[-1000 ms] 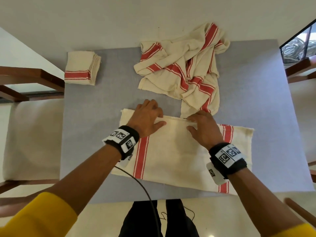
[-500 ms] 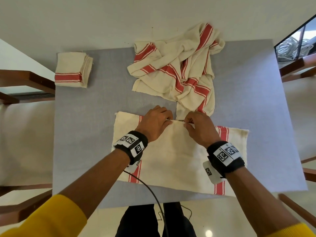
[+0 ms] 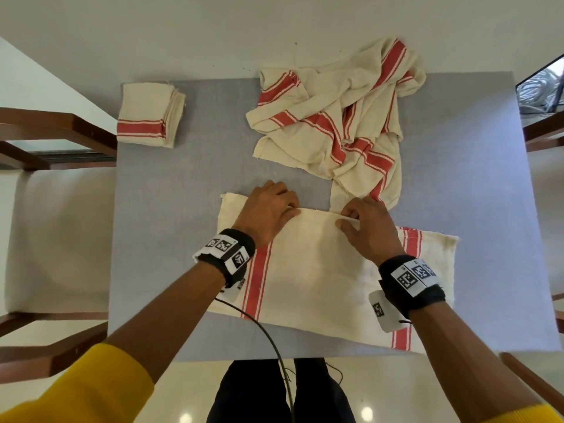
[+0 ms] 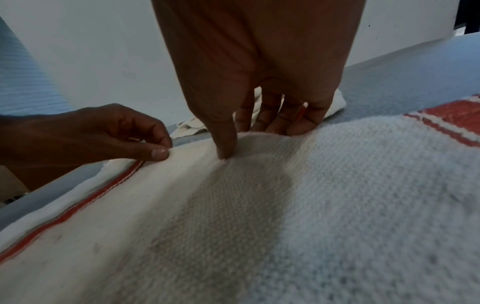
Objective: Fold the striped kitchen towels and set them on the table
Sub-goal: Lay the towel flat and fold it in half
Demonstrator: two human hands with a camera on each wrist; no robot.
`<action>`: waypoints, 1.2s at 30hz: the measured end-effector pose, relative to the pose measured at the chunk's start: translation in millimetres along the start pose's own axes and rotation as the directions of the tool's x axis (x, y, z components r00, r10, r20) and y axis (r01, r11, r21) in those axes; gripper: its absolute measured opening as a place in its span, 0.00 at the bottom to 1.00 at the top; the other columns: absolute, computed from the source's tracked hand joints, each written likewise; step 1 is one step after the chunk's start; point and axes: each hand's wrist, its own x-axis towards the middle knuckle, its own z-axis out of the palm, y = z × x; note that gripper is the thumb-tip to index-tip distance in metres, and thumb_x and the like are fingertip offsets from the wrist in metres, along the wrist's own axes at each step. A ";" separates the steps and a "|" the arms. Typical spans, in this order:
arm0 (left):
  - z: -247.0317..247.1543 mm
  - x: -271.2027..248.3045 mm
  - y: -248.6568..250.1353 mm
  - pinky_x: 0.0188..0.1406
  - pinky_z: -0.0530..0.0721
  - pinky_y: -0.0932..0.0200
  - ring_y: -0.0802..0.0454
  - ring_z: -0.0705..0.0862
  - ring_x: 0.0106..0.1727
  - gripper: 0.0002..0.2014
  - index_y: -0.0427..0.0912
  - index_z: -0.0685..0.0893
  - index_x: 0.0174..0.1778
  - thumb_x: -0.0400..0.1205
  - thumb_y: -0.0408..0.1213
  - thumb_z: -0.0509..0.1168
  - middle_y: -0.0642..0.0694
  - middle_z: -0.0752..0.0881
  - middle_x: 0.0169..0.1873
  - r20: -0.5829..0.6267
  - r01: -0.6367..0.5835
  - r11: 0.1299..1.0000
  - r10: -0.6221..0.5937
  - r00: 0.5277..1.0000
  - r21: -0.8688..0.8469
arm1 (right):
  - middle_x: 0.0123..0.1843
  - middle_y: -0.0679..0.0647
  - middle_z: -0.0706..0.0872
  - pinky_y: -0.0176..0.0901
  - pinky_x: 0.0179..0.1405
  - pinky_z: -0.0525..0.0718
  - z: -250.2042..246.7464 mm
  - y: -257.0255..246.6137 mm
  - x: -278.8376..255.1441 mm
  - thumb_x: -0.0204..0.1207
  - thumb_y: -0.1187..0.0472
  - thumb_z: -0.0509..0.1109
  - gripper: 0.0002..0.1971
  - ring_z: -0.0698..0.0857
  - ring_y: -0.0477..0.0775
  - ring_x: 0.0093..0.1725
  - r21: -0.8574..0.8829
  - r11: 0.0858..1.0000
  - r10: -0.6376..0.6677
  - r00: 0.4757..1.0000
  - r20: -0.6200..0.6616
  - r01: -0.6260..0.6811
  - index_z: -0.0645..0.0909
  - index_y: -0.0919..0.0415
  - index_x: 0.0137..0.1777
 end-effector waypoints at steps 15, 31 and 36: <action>-36.0 -60.8 -44.5 0.76 0.71 0.36 0.37 0.78 0.69 0.10 0.47 0.85 0.63 0.86 0.42 0.69 0.41 0.82 0.64 -0.259 0.283 0.948 -0.239 0.936 0.148 | 0.67 0.58 0.82 0.61 0.68 0.81 8.4 -25.4 -26.0 0.75 0.51 0.81 0.22 0.78 0.64 0.69 -0.067 0.997 0.015 0.989 -0.147 -0.025 0.83 0.56 0.66; 67.3 -177.9 40.3 0.88 0.49 0.27 0.40 0.46 0.93 0.40 0.43 0.51 0.92 0.89 0.61 0.51 0.42 0.47 0.92 -0.106 0.414 0.867 -0.401 0.910 0.277 | 0.94 0.55 0.46 0.74 0.88 0.50 63.8 49.2 -172.5 0.87 0.36 0.49 0.39 0.46 0.63 0.93 -0.352 0.933 0.042 0.994 -0.097 -0.074 0.50 0.53 0.93; 60.1 -183.9 29.4 0.86 0.52 0.25 0.40 0.45 0.93 0.41 0.41 0.48 0.92 0.89 0.62 0.47 0.40 0.47 0.92 -0.161 0.528 0.813 -0.503 0.849 0.245 | 0.94 0.48 0.34 0.75 0.88 0.48 17.7 117.5 -178.9 0.86 0.32 0.40 0.41 0.35 0.56 0.92 -0.338 0.897 0.258 0.959 -0.120 -0.284 0.38 0.53 0.93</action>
